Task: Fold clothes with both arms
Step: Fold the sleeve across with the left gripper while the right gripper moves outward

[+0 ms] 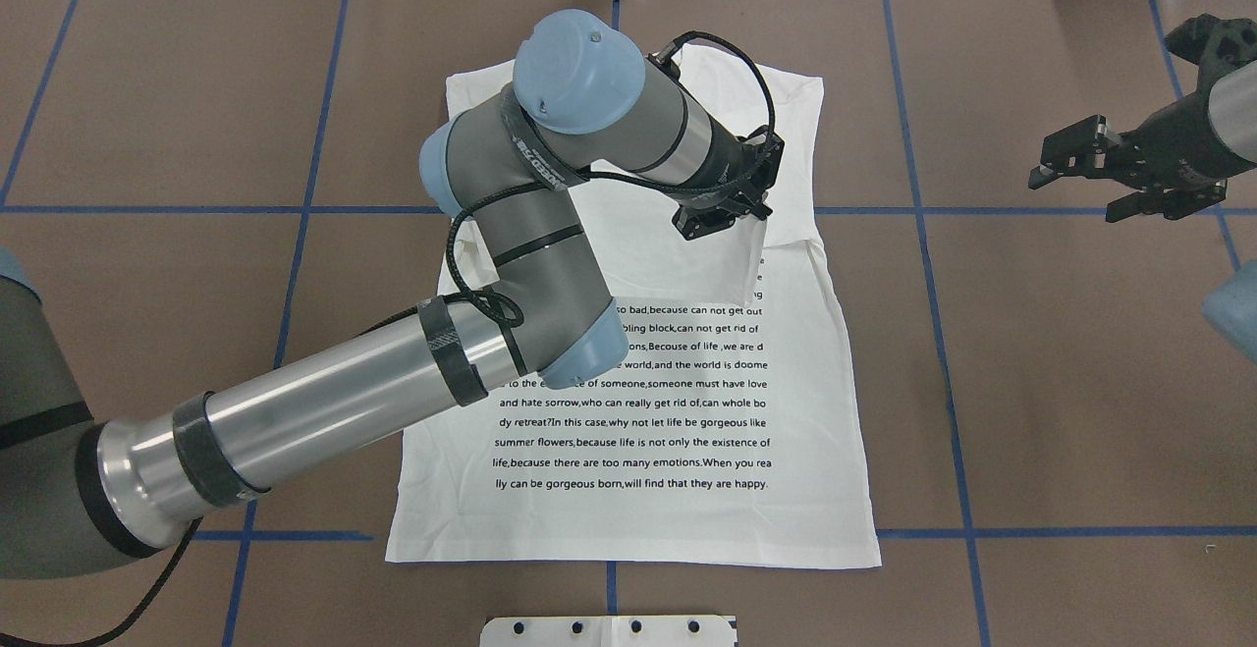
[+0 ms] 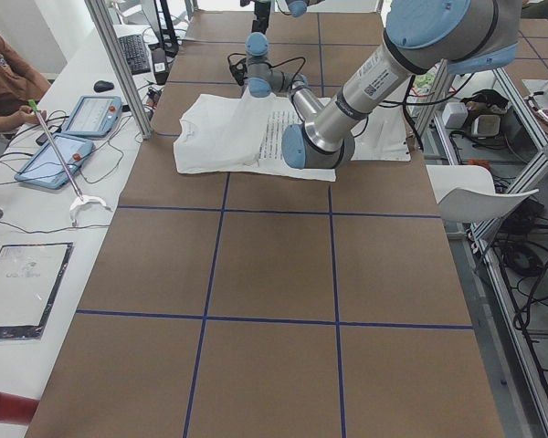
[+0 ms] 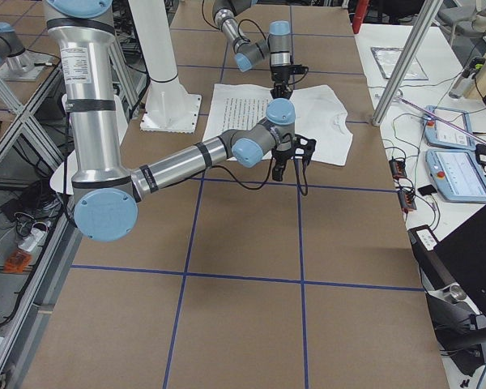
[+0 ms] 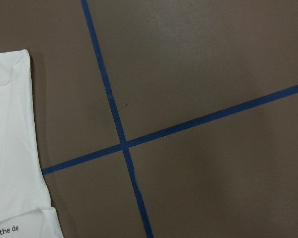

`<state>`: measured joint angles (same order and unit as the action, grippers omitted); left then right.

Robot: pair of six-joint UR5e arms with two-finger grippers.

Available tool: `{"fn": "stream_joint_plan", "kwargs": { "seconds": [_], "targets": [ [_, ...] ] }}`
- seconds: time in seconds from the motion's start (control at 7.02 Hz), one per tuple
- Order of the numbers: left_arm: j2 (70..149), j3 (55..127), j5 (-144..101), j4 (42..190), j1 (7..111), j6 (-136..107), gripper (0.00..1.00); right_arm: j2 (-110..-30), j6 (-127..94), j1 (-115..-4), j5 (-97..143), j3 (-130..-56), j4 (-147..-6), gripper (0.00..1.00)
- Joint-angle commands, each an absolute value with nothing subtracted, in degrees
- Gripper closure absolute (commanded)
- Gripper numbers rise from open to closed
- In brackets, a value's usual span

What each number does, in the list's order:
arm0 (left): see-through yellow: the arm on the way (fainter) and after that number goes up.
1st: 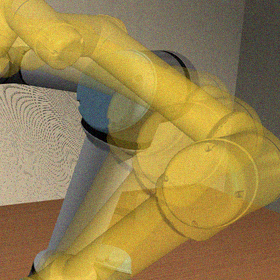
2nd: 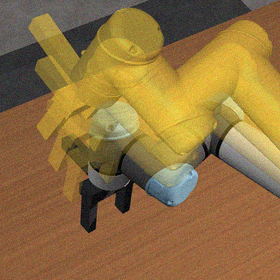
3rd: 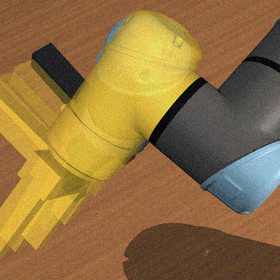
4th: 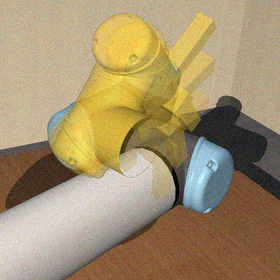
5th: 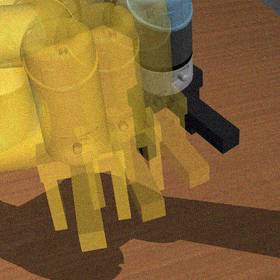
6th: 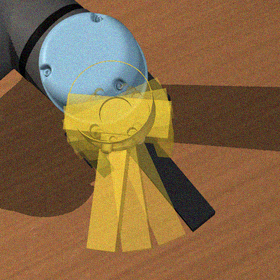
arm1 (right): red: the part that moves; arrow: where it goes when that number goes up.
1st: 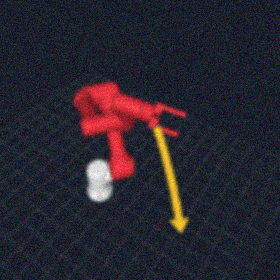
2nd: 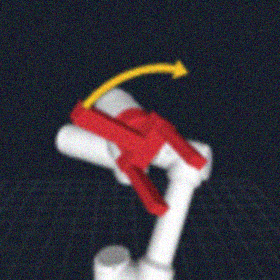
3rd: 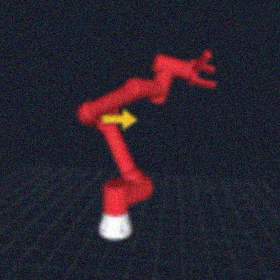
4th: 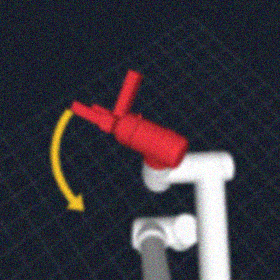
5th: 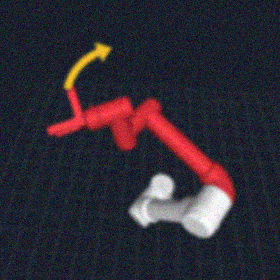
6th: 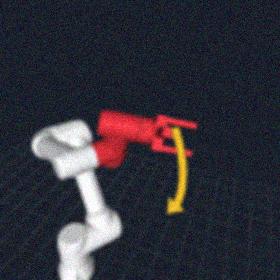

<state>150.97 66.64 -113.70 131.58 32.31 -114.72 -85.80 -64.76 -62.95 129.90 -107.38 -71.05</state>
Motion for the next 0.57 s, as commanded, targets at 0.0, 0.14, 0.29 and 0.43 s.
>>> {"fn": "stream_joint_plan", "kwargs": {
  "seconds": [0.0, 0.14, 0.29, 0.43],
  "targets": [
    [152.92, 60.76, -109.87, 135.33, 29.71, -114.70, 1.00, -86.31, -63.55, -63.63, 129.90, -107.40, -71.02, 0.01],
    [153.28, 59.69, -109.43, 135.96, 29.53, -114.61, 1.00, -86.40, -63.54, -63.72, 129.82, -107.40, -71.02, 0.01],
    [154.76, 58.29, -106.64, 136.23, 28.40, -114.61, 1.00, -86.40, -63.54, -63.63, 129.81, -107.40, -71.02, 0.01],
    [156.95, 55.14, -104.78, 136.67, 27.95, -114.61, 1.00, -86.40, -63.46, -63.63, 129.81, -107.23, -71.02, 0.01]
  ]
}}
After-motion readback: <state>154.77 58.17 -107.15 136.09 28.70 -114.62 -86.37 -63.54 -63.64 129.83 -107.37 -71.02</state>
